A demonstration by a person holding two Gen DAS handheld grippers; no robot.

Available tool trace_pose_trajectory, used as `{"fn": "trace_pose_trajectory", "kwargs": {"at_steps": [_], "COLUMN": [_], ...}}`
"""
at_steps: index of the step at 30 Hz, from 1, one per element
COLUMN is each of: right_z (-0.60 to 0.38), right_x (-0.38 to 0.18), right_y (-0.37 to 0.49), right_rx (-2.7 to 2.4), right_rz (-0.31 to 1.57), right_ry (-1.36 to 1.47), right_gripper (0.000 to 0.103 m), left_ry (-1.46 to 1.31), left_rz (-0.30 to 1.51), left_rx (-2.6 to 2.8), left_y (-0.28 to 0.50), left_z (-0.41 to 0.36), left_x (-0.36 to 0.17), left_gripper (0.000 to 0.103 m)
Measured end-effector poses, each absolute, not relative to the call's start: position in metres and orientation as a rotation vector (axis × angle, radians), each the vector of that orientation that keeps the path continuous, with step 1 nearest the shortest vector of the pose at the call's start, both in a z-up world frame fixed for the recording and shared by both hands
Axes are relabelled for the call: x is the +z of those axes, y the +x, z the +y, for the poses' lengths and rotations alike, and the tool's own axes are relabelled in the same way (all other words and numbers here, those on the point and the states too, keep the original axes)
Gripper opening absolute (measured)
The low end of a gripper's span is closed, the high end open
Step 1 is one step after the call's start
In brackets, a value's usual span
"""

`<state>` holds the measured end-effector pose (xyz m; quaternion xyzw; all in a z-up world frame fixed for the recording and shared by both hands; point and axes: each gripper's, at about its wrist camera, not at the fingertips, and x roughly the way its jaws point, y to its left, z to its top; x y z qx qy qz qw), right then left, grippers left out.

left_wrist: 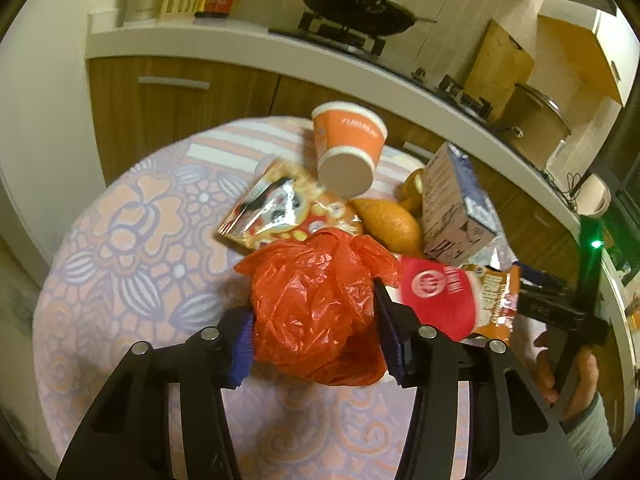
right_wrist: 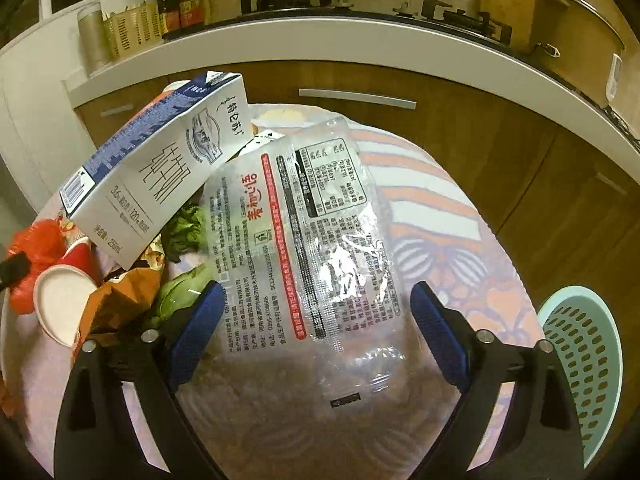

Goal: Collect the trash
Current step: 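Grasp the red plastic bag with the left tool while the right tool grasps the clear wrapper, then carry both items to the teal basket and open both tools to drop them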

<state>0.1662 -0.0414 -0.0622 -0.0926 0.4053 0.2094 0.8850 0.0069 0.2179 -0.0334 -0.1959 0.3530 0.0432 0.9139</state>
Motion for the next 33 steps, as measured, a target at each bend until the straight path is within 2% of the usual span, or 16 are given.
{"fn": "trace_pose_trajectory", "kwargs": {"at_steps": [2, 3, 4, 7, 10, 24, 33], "right_z": [-0.048, -0.052, -0.055, -0.066, -0.077, -0.119, -0.197], "right_x": [-0.062, -0.062, -0.062, -0.062, -0.059, -0.002, 0.026], "right_y": [0.166, 0.166, 0.167, 0.169, 0.166, 0.116, 0.097], "right_rx": [0.45, 0.454, 0.455, 0.455, 0.478, 0.465, 0.303], "right_rz": [0.849, 0.851, 0.854, 0.861, 0.862, 0.701, 0.624], "right_ry": [-0.159, -0.139, -0.129, -0.102, -0.054, 0.005, 0.04], "right_gripper": [0.064, 0.053, 0.038, 0.016, 0.01, 0.008, 0.007], "left_ry": [-0.396, -0.391, -0.389, -0.38, -0.36, -0.324, -0.262], "left_rz": [0.71, 0.699, 0.694, 0.676, 0.661, 0.59, 0.55], "left_rx": [0.088, 0.088, 0.088, 0.081, 0.076, 0.022, -0.156], "left_y": [0.004, 0.002, 0.001, -0.003, -0.007, -0.011, 0.024], "left_z": [0.216, 0.214, 0.212, 0.206, 0.198, 0.17, 0.083], "left_x": [-0.028, -0.024, -0.022, -0.014, -0.005, 0.028, 0.054], "left_gripper": [0.049, 0.049, 0.049, 0.049, 0.049, 0.049, 0.049]}}
